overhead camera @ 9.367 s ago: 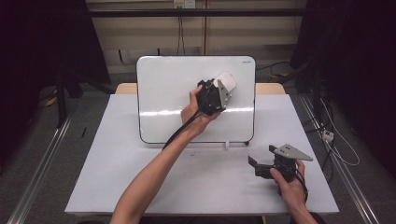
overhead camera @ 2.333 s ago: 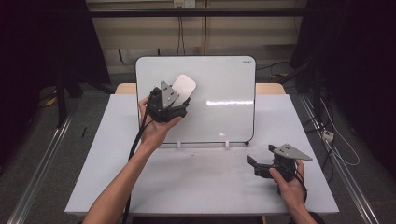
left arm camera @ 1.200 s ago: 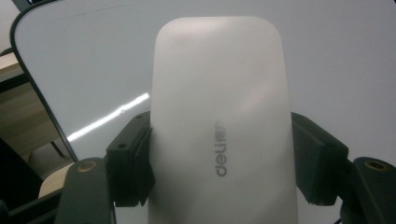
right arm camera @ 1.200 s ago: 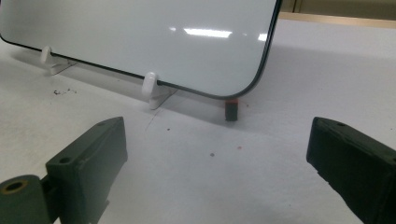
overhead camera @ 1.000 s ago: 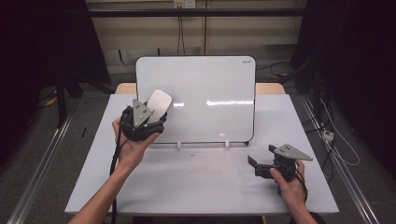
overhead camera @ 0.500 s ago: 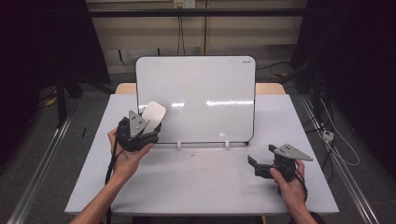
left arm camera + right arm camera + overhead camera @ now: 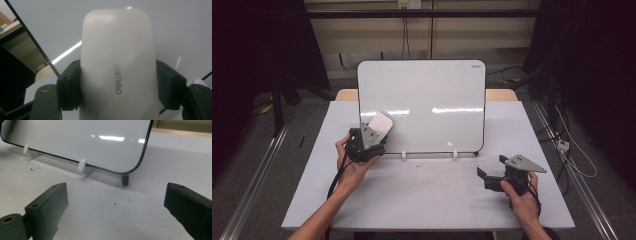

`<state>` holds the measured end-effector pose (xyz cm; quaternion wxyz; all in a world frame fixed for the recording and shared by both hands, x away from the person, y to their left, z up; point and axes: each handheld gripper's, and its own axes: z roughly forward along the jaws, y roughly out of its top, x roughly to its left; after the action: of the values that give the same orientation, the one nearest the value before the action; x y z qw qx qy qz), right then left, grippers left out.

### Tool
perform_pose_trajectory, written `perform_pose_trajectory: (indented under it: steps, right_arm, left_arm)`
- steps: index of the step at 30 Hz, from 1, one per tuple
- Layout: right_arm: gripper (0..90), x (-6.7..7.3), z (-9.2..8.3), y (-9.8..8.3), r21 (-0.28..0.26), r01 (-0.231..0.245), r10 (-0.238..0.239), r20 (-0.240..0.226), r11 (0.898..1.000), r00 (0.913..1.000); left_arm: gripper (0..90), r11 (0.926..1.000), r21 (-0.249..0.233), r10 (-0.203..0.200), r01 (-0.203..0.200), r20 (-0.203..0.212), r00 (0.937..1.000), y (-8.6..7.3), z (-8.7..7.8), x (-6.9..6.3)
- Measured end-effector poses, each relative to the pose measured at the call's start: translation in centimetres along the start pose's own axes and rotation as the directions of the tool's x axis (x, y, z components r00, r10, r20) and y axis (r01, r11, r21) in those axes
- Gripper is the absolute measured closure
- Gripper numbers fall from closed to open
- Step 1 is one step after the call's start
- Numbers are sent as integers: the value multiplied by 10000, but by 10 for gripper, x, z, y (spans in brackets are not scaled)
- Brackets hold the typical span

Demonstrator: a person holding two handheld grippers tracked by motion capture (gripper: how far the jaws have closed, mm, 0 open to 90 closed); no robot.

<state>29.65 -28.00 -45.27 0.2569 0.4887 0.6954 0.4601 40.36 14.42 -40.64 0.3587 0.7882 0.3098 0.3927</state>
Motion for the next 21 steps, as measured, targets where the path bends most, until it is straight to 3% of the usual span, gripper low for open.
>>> perform_pose_trajectory:
  steps: [3,6,10,15,21]
  right_arm:
    - [54,0,1,0,-26,-4,4,4,10000,10000]
    - [54,0,1,0,-23,-19,19,20,10000,10000]
    - [54,0,0,0,-24,-1,1,-7,10000,10000]
    - [54,0,0,0,-28,-4,4,-8,10000,10000]
    - [54,0,0,0,-11,-33,33,44,10000,10000]
  left_arm:
    - [312,10000,59,41,-41,62,10000,-2,4,-2]
    - [311,9988,65,478,-477,-89,9988,-2,5,-8]
    - [311,9976,97,689,-688,-163,9975,-1,8,-11]
    - [311,9980,165,618,-615,-150,9980,-3,11,-11]
    - [310,9963,306,804,-797,-219,9965,-5,14,-11]
